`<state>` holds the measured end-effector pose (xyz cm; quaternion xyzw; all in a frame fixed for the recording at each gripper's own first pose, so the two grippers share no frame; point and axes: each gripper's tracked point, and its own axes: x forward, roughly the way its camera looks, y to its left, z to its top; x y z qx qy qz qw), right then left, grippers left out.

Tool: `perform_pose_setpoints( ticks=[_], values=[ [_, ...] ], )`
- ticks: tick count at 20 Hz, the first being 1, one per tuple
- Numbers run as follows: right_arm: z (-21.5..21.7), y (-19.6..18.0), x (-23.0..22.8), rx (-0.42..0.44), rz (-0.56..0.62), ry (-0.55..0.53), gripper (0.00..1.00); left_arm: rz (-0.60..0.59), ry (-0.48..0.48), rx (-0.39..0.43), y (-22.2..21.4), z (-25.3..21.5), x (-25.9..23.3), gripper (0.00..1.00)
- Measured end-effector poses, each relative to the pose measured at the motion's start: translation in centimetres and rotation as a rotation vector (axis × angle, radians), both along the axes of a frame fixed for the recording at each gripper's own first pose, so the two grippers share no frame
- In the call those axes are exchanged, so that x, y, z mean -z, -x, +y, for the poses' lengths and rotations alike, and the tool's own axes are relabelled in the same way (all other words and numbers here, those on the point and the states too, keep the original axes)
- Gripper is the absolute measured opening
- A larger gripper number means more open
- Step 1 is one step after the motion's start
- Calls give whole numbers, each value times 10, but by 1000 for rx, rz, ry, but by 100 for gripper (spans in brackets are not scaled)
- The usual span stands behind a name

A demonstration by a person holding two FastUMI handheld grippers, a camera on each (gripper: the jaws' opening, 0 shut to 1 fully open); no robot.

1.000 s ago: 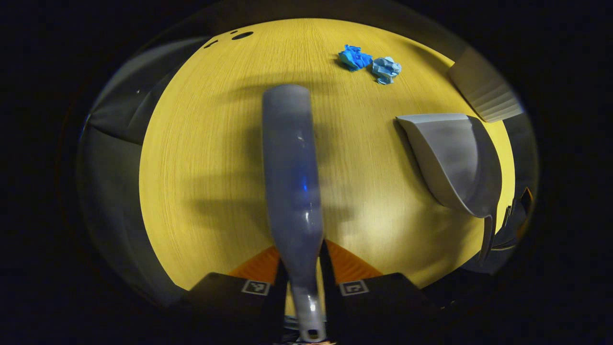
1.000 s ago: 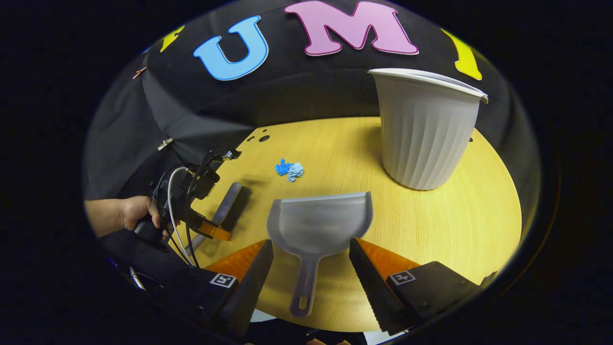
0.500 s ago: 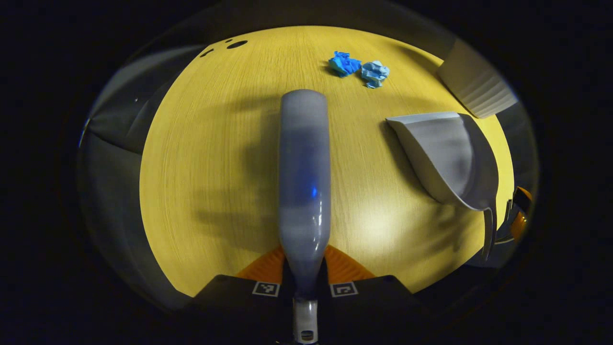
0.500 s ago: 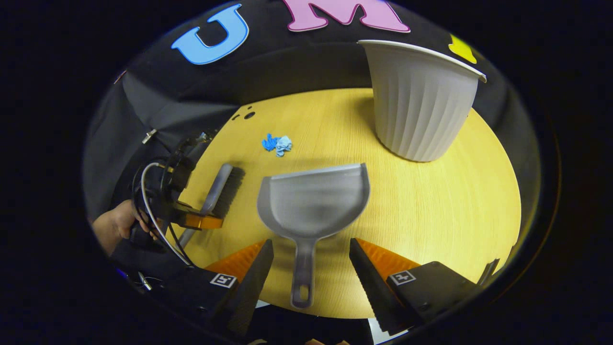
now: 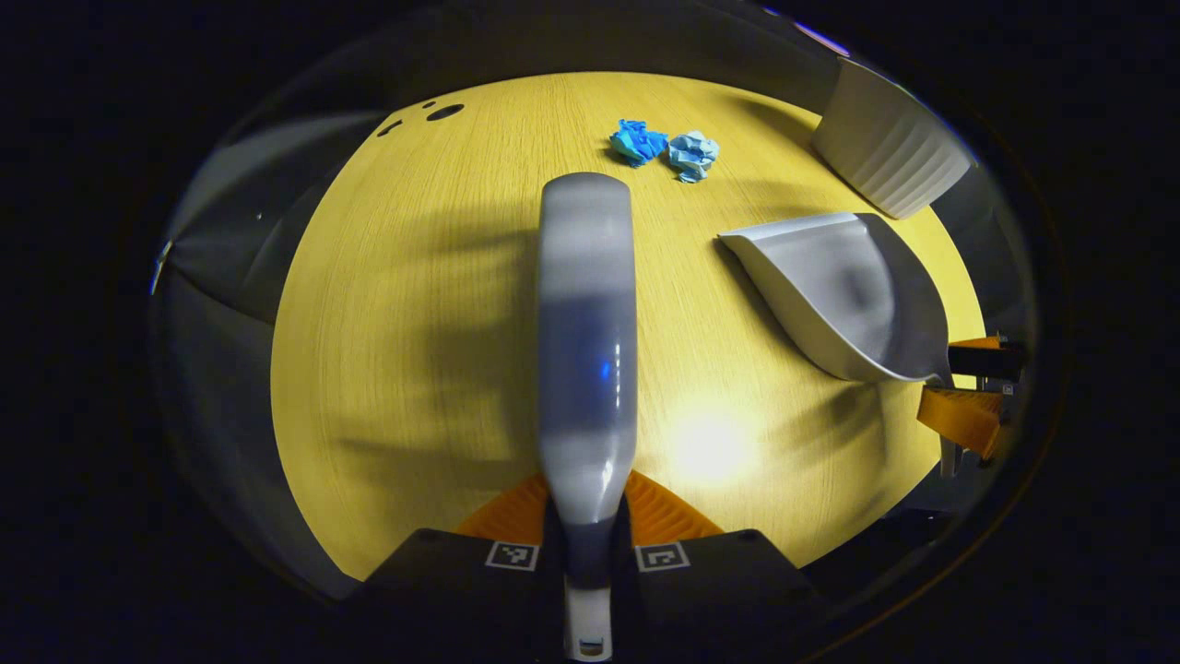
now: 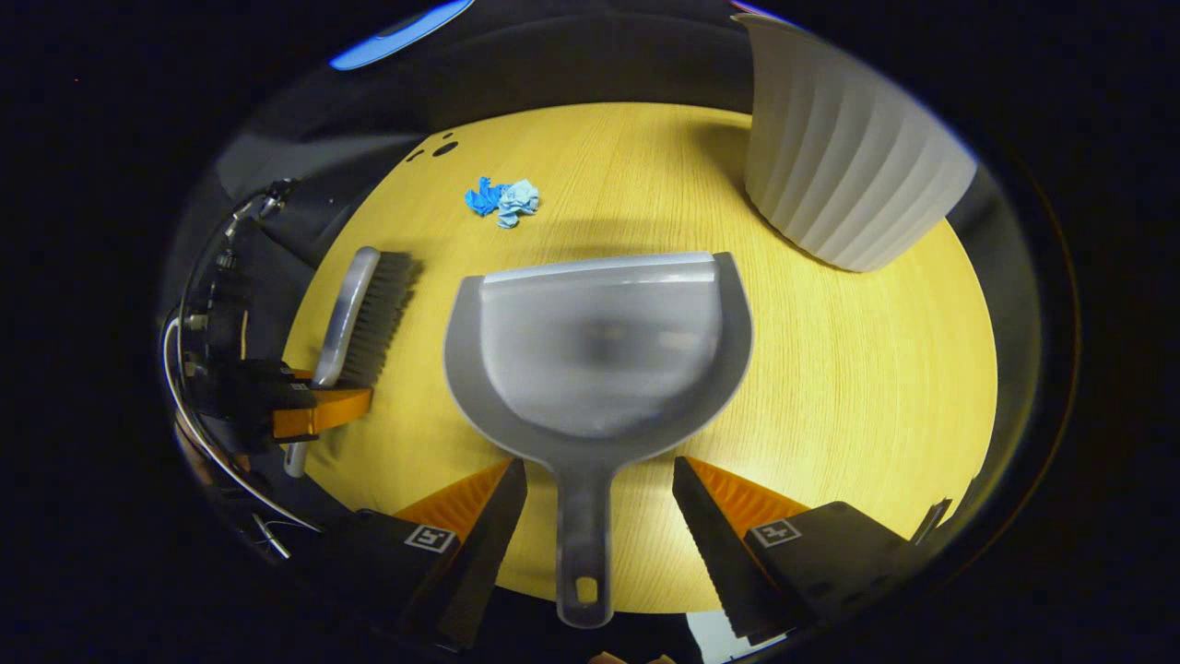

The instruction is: Pick up the small broom and dustpan from the desktop, sweep the trash into the dustpan with the broom, and then empty the trash into the garbage bin.

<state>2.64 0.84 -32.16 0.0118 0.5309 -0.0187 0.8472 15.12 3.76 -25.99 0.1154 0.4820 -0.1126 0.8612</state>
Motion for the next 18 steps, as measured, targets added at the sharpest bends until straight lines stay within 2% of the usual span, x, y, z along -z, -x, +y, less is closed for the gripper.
perform_pose_setpoints(
  ticks=[7,13,16,18],
  values=[
    [5,3,33,-37,74,78,99,-3,1,-25,1,1,0,24],
    [2,-13,40,-48,64,102,97,5,-11,-84,5,8,-4,24],
    [-4,-12,38,-65,56,112,82,8,16,-133,-2,8,-12,24],
    [-12,-13,36,-50,61,95,60,-8,-7,-140,-13,15,-20,24]
  ],
)
